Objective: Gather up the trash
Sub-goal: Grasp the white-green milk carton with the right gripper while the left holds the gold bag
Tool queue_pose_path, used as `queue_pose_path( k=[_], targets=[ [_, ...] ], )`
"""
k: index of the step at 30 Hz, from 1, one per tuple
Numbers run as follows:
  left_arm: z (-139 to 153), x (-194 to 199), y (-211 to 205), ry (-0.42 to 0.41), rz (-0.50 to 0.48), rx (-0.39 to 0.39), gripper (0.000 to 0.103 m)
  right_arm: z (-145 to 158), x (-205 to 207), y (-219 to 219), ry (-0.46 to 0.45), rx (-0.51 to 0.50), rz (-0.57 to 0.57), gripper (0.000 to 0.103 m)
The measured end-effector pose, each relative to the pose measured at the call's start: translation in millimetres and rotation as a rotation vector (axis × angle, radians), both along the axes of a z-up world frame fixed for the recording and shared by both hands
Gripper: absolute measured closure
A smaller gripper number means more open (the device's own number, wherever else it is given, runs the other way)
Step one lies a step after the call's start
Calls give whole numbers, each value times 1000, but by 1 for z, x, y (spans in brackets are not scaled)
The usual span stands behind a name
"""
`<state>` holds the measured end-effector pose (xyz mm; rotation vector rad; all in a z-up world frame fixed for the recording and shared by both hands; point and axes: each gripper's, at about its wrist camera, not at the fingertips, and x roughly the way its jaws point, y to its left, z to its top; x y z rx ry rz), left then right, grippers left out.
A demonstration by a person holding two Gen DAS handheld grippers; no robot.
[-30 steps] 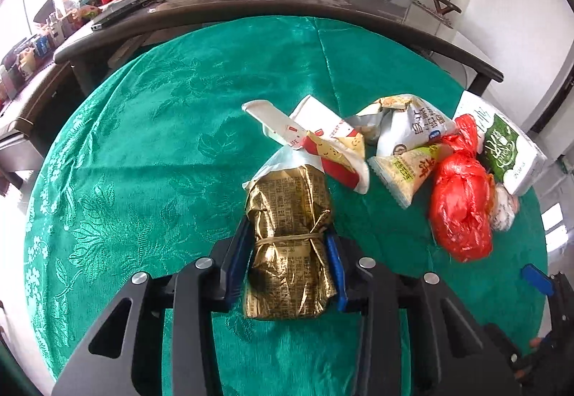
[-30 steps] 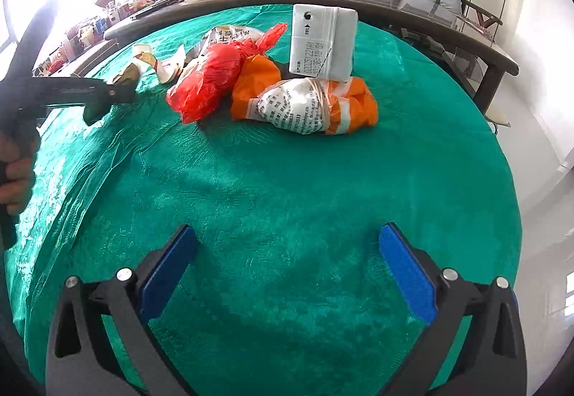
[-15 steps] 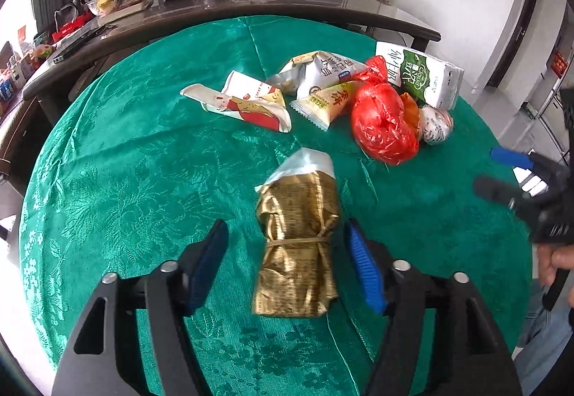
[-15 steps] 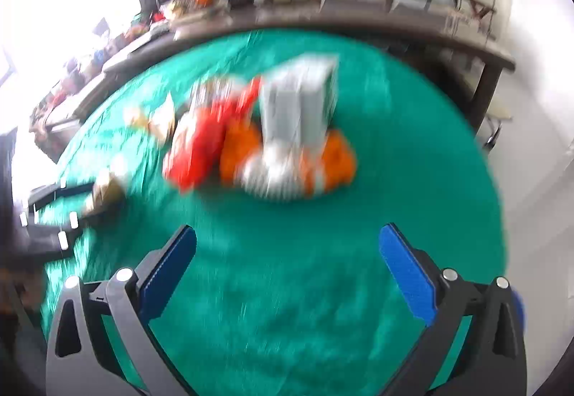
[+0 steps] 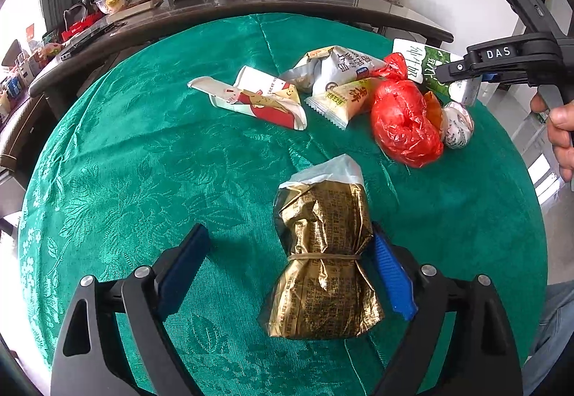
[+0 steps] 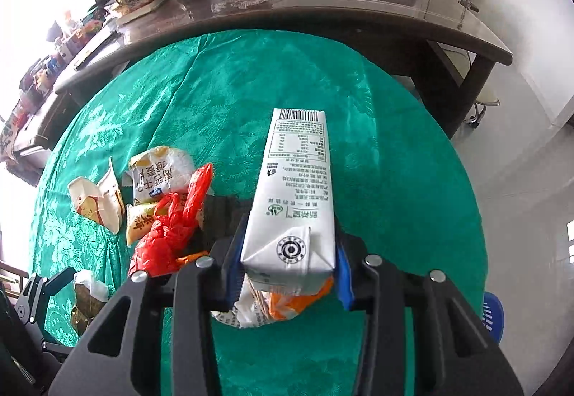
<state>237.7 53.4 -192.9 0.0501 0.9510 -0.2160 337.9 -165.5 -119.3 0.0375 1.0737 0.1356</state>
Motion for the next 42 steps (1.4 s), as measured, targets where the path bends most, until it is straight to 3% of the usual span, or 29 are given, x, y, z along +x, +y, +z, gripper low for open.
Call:
queue_pose_path(
  k=[4, 8, 13, 16, 18, 23, 25, 28, 35, 39, 42],
  targets=[
    [1, -1, 0, -1, -1, 5, 16, 28, -33, -39, -112, 114, -61, 64],
    [1, -3, 0, 5, 2, -9, 16, 35, -85, -95, -168, 317, -175, 64],
    [1, -6, -5, 6, -10, -18, 16, -24, -134, -132, -24, 728, -236, 64],
    [-1, -9, -9, 3, -18, 3, 16, -53, -152, -124, 53, 816, -217, 63],
    [-1, -10, -11, 0, -22, 15, 15, -54, -156, -122, 46, 755, -203, 60],
    [0, -12, -9, 5, -29, 8, 13, -30, -157, -117, -26, 443, -169, 38],
    [2, -13, -7, 6, -29, 4, 13, -20, -157, -109, -56, 280, -132, 20],
    [6, -13, -5, 4, -32, 0, 13, -11, -157, -93, -84, 109, -53, 18],
    [13, -14, -13, -13, -92, -10, 10, -21, -120, -56, 60, -92, 91, 17],
    [9, -7, -14, -4, -75, -20, 10, -28, -103, -56, 140, -107, 88, 17],
    [4, -3, -18, 4, -71, 18, 10, -32, -96, -56, 169, -102, 92, 19]
  ],
)
